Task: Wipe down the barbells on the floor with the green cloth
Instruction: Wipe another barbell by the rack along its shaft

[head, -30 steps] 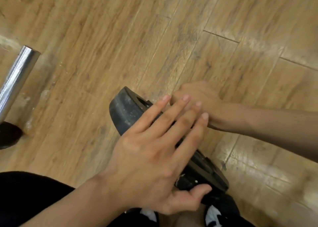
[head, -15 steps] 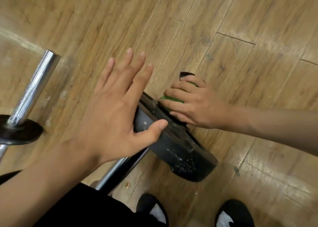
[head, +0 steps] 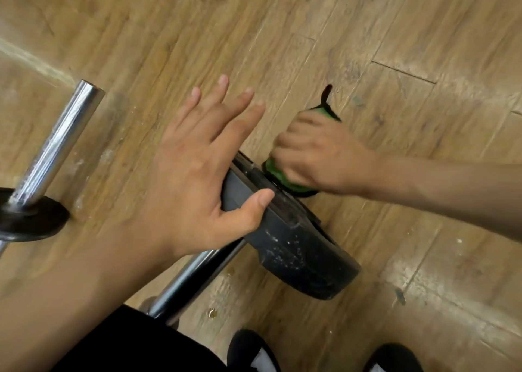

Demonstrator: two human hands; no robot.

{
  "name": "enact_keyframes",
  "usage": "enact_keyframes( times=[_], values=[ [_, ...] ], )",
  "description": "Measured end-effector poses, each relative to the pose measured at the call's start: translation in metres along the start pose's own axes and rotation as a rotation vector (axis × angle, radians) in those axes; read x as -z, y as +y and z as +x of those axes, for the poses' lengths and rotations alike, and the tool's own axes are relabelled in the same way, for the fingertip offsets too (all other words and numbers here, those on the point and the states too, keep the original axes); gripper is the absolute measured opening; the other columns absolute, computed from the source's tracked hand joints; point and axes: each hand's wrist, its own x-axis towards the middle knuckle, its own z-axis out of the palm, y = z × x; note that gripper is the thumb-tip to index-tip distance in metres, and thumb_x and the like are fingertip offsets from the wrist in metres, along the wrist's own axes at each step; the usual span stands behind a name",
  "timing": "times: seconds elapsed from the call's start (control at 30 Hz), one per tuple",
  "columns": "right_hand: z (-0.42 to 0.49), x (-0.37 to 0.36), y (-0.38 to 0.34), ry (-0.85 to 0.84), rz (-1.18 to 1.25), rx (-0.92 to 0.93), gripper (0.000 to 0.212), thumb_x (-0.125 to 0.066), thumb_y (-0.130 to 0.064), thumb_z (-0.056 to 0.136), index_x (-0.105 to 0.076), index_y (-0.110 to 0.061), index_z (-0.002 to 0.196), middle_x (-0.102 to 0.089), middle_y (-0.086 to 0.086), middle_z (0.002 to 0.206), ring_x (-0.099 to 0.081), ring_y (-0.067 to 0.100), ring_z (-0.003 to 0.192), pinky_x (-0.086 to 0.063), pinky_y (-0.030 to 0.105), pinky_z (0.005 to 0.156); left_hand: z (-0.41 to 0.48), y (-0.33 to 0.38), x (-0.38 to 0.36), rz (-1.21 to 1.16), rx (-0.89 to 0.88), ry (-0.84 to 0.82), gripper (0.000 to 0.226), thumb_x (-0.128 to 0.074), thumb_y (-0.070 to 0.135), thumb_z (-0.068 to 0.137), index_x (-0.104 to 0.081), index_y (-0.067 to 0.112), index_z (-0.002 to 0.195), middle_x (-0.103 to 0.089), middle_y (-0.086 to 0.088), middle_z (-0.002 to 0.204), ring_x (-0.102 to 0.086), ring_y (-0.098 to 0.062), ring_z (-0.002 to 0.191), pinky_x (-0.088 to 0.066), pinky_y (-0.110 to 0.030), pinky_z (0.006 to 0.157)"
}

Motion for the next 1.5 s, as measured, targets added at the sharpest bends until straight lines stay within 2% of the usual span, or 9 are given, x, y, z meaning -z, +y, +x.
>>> enact_keyframes(
  times=[0.17,0.23,0.4,0.53,0.77,0.87,1.07,1.23,1.5],
  values=[
    [0.0,0.018,0.068,0.076,0.209,-0.598,0.04,-0.03,-0.033,0.096,-0.051,-0.011,0.069,-0.052,0.004,0.064,-0.052,0.029,0.06,-0.047,0.043,0.064,-0.003,-0.002,-0.003,0.0,-0.015,0.031,0.086,-0.033,0.066,0.096,-0.052,0.0,0.149,-0.05,-0.017,0.155,-0.031,-0.039,0.155,-0.022,-0.062,0.125],
    [-0.005,0.024,0.066,0.108,0.197,-0.566,0.042,-0.033,-0.034,0.1,-0.053,-0.011,0.072,-0.052,0.003,0.067,-0.051,0.026,0.064,-0.048,0.046,0.065,-0.001,-0.001,-0.004,0.007,-0.012,0.042,0.084,-0.039,0.063,0.092,-0.052,0.001,0.149,-0.051,-0.016,0.155,-0.031,-0.039,0.155,-0.022,-0.062,0.125],
    [0.012,0.051,0.027,0.045,0.163,-0.606,0.065,-0.038,-0.064,0.095,-0.068,-0.007,0.087,-0.063,0.01,0.081,-0.06,0.031,0.082,-0.035,0.034,0.071,0.005,0.005,0.005,0.046,0.019,-0.123,0.093,-0.043,0.07,0.091,-0.039,0.008,0.159,-0.036,-0.017,0.165,-0.02,-0.035,0.159,-0.015,-0.057,0.128],
    [0.028,0.114,-0.009,-0.009,0.066,-0.657,0.066,-0.04,-0.071,0.089,-0.066,-0.01,0.089,-0.061,0.008,0.084,-0.06,0.033,0.086,-0.042,0.041,0.079,-0.008,0.017,0.038,-0.007,0.158,-0.181,0.094,-0.037,0.073,0.093,-0.028,0.012,0.163,-0.024,-0.016,0.171,-0.013,-0.031,0.16,-0.008,-0.052,0.13],
    [0.121,0.266,-0.108,0.1,0.021,-0.636,0.059,-0.057,-0.066,0.084,-0.066,-0.008,0.092,-0.061,0.01,0.089,-0.059,0.033,0.087,-0.046,0.044,0.08,-0.049,0.005,0.213,-0.086,0.338,-0.129,0.096,-0.018,0.078,0.098,-0.037,0.007,0.159,-0.036,-0.023,0.163,-0.024,-0.04,0.156,-0.014,-0.055,0.128],
    [0.194,0.333,-0.151,0.13,0.019,-0.595,0.058,-0.06,-0.065,0.084,-0.067,-0.009,0.095,-0.06,0.009,0.091,-0.058,0.031,0.087,-0.048,0.047,0.077,-0.069,-0.008,0.306,-0.054,0.39,-0.055,0.092,-0.019,0.074,0.1,-0.044,0.003,0.154,-0.042,-0.025,0.159,-0.03,-0.043,0.153,-0.022,-0.06,0.125],
    [0.321,0.441,-0.236,0.137,0.067,-0.554,0.058,-0.058,-0.066,0.082,-0.068,-0.009,0.095,-0.061,0.008,0.092,-0.058,0.032,0.088,-0.05,0.048,0.078,-0.113,-0.029,0.468,0.017,0.504,0.038,0.083,-0.022,0.069,0.102,-0.05,0.007,0.151,-0.038,-0.022,0.162,-0.026,-0.039,0.155,-0.017,-0.054,0.127],
    [0.401,0.475,-0.271,0.131,0.071,-0.495,0.057,-0.055,-0.067,0.083,-0.067,-0.013,0.095,-0.061,0.003,0.09,-0.055,0.028,0.087,-0.046,0.042,0.079,-0.143,-0.06,0.53,0.051,0.638,0.109,0.076,-0.032,0.064,0.102,-0.056,0.006,0.143,-0.038,-0.022,0.162,-0.026,-0.039,0.155,-0.018,-0.054,0.127],
    [0.508,0.476,-0.277,0.015,0.097,-0.431,0.061,-0.051,-0.071,0.081,-0.068,-0.016,0.103,-0.06,0.002,0.097,-0.056,0.027,0.094,-0.043,0.04,0.084,-0.168,-0.123,0.591,0.148,0.778,0.127,0.079,-0.026,0.068,0.102,-0.059,0.009,0.142,-0.039,-0.022,0.162,-0.026,-0.039,0.156,-0.019,-0.054,0.127]
  ],
)
